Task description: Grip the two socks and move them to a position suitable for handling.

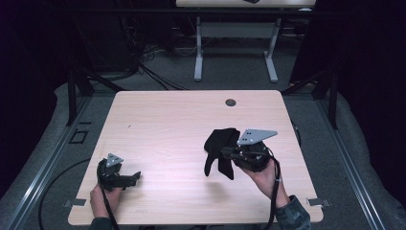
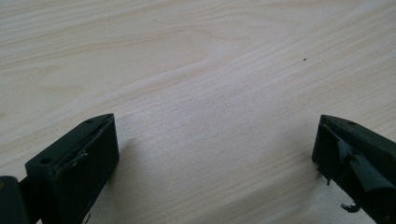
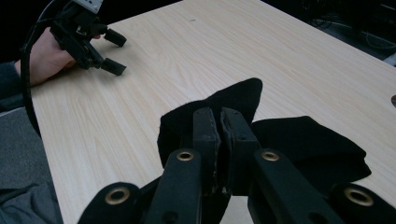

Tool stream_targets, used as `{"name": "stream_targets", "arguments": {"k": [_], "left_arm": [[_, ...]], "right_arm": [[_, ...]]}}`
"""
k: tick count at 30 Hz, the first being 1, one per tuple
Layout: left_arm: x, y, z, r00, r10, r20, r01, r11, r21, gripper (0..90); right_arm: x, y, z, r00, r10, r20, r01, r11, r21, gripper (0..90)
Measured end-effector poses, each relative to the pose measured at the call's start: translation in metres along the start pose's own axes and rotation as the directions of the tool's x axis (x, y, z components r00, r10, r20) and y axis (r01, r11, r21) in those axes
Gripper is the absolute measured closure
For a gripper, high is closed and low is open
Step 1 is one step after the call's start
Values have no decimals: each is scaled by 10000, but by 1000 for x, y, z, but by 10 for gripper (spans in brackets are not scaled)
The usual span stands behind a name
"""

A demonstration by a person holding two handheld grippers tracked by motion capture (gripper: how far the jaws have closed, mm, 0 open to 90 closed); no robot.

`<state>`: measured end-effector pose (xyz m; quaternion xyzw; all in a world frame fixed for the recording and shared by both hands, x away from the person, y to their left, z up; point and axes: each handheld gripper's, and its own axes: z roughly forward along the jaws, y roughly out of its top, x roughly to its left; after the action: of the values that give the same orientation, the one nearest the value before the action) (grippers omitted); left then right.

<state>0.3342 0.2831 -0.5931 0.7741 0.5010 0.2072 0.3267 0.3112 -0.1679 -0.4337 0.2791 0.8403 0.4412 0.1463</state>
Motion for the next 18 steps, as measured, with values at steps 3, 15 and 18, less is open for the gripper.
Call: {"name": "stream_targets", "arguments": {"k": [3, 15, 18], "left_arm": [[0, 0, 0, 10000, 1, 1, -1, 10000, 0, 5], [0, 0, 0, 10000, -9, 2, 9, 10000, -5, 5], [0, 0, 0, 10000, -10, 3, 10, 10000, -4, 5]], "right_arm": [[4, -2, -4, 10000, -69, 33, 69, 10000, -54, 854], [31, -62, 57, 9961, -184, -867, 352, 9798, 1968, 834], [32, -75, 69, 9939, -108, -1094, 374, 9689, 2447, 776]]}}
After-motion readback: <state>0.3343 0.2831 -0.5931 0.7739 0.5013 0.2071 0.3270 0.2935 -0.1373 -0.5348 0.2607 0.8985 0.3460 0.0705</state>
